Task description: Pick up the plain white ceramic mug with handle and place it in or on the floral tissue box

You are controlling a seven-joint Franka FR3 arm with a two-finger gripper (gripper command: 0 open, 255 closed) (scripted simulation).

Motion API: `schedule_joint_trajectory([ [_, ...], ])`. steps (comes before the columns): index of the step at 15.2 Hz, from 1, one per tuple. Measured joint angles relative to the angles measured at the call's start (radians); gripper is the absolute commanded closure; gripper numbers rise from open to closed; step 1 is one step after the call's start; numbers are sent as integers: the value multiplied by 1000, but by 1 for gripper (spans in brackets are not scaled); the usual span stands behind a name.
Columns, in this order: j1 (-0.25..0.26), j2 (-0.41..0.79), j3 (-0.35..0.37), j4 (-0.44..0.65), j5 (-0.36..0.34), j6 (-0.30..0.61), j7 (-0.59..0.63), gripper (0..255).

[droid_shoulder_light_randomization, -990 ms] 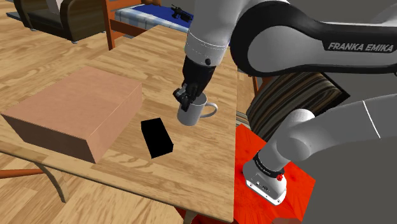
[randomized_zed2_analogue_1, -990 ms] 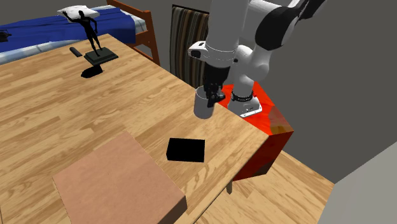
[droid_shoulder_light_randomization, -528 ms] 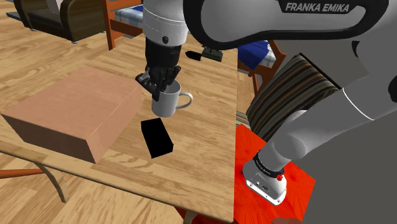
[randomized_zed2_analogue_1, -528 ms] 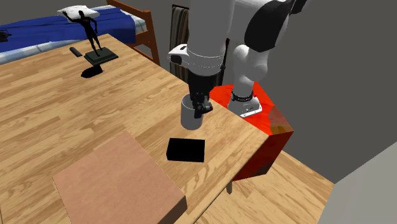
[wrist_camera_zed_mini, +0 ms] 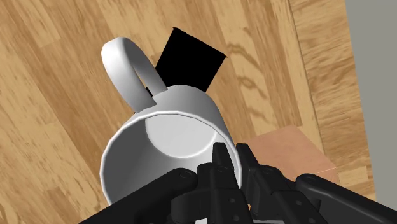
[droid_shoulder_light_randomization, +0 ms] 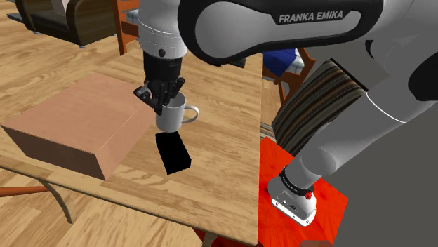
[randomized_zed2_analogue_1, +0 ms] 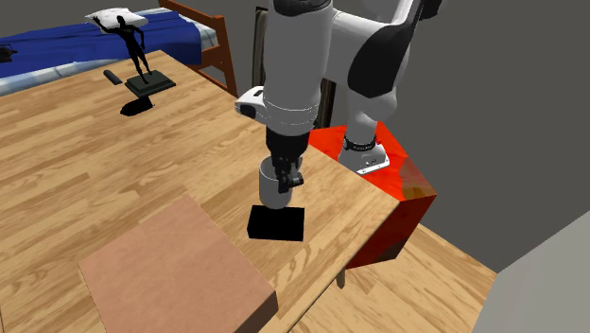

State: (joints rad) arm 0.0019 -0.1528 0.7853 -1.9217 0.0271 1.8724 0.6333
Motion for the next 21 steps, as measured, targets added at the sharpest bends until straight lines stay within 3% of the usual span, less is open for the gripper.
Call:
schedule_joint_trajectory([
  [14, 1, 36, 18, -156, -26, 182, 28, 255],
  [21, 2, 41, 21, -165, -30, 194, 33, 255],
])
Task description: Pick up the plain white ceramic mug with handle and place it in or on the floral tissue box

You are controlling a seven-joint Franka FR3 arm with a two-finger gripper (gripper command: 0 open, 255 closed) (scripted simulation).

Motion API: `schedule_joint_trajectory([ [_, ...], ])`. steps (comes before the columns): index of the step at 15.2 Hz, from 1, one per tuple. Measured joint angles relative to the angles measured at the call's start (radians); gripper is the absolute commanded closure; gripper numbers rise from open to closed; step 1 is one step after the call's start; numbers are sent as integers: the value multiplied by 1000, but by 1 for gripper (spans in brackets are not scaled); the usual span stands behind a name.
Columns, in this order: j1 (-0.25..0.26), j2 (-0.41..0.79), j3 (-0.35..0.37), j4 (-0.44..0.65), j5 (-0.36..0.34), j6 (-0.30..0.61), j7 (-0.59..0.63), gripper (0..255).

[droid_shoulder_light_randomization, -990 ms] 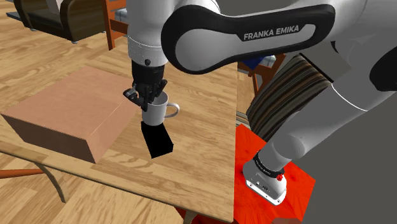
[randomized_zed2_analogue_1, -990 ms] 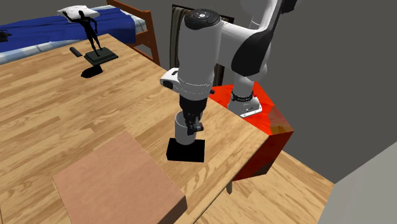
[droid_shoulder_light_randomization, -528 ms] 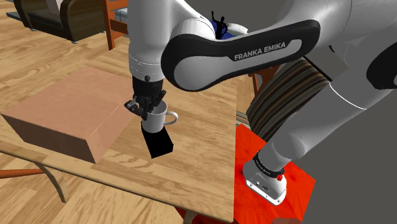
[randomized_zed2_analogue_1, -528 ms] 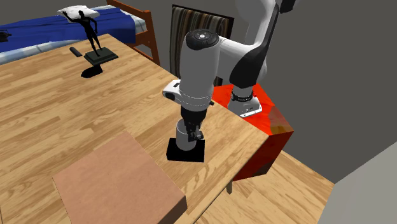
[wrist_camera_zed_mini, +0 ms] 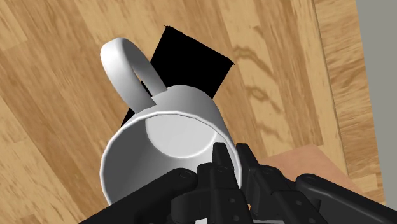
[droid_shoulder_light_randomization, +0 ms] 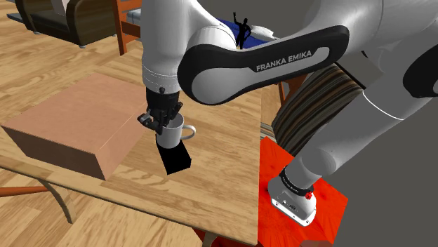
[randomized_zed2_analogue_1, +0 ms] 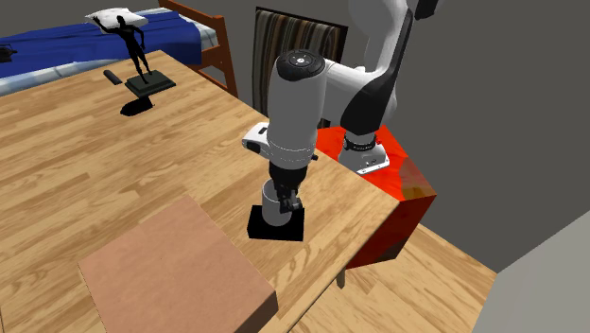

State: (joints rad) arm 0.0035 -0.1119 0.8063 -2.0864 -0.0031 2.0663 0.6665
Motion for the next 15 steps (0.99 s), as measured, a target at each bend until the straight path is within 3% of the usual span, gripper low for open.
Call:
schedule_joint_trajectory([
  [1, 0, 0, 0, 0, 0, 0, 0, 0],
  [7, 0, 0, 0, 0, 0, 0, 0, 0],
  [12, 3, -46, -16, 79, 35, -111, -27, 0],
  [15, 3, -47, -16, 90, 36, -123, -27, 0],
])
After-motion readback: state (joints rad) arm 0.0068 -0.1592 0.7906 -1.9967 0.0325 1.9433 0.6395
